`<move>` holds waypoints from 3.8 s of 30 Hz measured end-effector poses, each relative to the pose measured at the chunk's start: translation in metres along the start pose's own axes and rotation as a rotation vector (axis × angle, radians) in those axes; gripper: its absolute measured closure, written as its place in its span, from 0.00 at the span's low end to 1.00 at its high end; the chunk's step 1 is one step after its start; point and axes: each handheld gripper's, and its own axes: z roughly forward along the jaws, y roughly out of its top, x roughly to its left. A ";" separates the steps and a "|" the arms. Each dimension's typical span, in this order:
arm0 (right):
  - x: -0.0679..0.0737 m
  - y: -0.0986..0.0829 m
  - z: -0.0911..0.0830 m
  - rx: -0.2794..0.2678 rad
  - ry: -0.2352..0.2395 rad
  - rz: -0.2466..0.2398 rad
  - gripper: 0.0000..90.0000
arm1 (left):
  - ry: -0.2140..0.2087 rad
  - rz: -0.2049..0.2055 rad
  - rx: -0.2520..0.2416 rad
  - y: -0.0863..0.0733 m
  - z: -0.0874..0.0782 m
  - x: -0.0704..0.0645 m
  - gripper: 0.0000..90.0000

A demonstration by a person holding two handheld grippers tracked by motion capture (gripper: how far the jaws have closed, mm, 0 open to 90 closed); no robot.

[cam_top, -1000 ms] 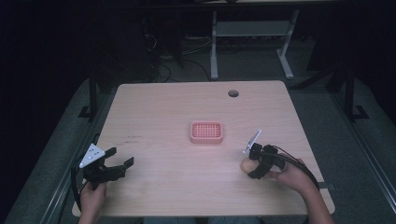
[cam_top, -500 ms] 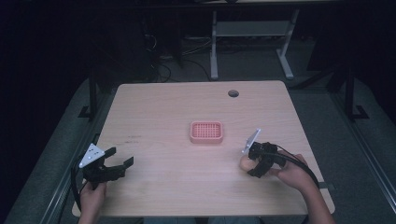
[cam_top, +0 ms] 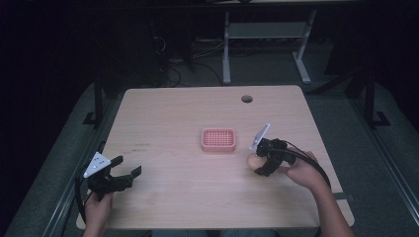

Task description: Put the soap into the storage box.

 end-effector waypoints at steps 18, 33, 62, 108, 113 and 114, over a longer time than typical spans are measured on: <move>-0.016 0.033 -0.001 -0.021 0.016 -0.002 0.36 | -0.002 0.006 0.003 0.000 0.001 -0.001 0.16; -0.033 0.051 0.004 -0.022 0.040 -0.002 0.36 | 0.004 0.012 0.006 0.000 0.000 0.000 0.16; -0.050 0.086 0.008 -0.019 0.043 -0.028 0.36 | 0.003 0.015 0.002 0.001 -0.001 0.000 0.16; -0.060 0.148 0.046 0.026 0.053 -0.111 0.35 | -0.001 0.014 0.004 0.000 0.001 -0.001 0.16; -0.060 0.152 0.049 0.017 0.057 -0.110 0.35 | -0.003 0.005 -0.003 0.001 0.000 -0.002 0.16; -0.060 0.153 0.050 0.023 0.063 -0.109 0.35 | -0.002 0.006 -0.002 0.001 0.000 -0.002 0.16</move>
